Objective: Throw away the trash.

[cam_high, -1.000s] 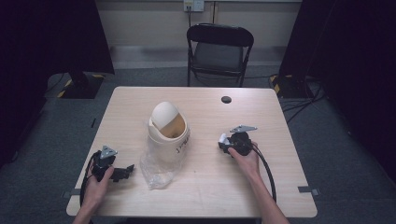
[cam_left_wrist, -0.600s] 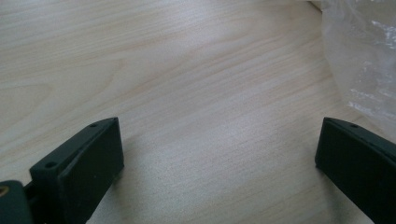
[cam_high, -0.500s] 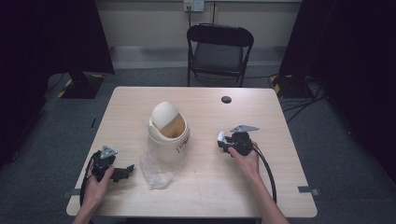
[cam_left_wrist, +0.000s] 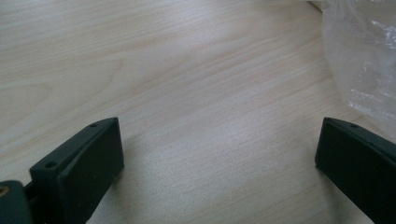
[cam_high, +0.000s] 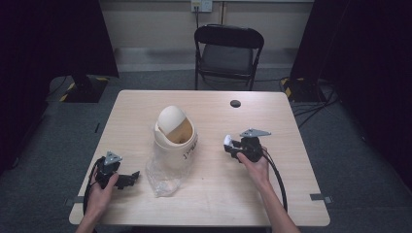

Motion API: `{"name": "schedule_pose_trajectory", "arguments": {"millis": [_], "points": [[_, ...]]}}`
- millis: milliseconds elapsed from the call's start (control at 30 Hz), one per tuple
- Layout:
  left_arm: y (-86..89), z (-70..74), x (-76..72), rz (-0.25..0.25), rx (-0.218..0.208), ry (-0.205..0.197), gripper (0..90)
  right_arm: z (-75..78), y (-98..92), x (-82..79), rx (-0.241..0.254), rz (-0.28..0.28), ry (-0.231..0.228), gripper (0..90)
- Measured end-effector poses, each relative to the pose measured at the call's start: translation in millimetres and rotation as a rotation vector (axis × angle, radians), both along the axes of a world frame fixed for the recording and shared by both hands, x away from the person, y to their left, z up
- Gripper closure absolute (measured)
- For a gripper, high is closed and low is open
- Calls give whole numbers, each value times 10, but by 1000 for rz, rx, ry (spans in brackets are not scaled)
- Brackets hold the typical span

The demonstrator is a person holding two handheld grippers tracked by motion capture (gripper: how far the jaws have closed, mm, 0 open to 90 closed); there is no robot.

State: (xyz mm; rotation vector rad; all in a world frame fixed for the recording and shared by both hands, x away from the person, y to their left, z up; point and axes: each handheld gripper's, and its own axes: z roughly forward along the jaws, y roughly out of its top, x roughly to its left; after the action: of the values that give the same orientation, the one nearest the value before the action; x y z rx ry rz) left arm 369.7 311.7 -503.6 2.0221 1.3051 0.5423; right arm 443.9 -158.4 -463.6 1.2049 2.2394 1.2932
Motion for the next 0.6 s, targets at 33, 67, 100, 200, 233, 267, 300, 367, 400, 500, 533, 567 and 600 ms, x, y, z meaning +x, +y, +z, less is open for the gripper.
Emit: {"name": "schedule_pose_trajectory", "arguments": {"millis": [33,67,100,200,233,267,300,367,400,500,533,567,600], "points": [[0,0,0,0,0,0,4,15,6,-7,4,5,-3,607],[0,0,0,0,0,0,4,32,14,-15,7,9,-3,608],[0,0,0,0,1,0,4,49,22,-21,10,12,-6,608],[0,0,0,0,0,0,4,91,41,-41,20,14,-12,608],[0,0,0,0,0,0,4,106,49,-47,24,17,-15,609],[0,0,0,0,0,0,4,115,56,-50,27,20,-15,608],[0,0,0,0,0,0,4,123,65,-51,28,23,-15,607],[0,0,0,0,0,0,4,140,79,-47,29,33,-15,606],[0,0,0,0,0,0,4,155,86,-42,32,33,-15,607],[0,0,0,0,0,0,4,221,111,-35,45,41,-27,606],[0,0,0,0,1,0,4,245,125,-36,49,45,-29,606],[0,0,0,0,0,0,4,269,140,-40,55,50,-32,606],[0,0,0,0,0,0,4,287,153,-44,59,52,-33,607]]}}
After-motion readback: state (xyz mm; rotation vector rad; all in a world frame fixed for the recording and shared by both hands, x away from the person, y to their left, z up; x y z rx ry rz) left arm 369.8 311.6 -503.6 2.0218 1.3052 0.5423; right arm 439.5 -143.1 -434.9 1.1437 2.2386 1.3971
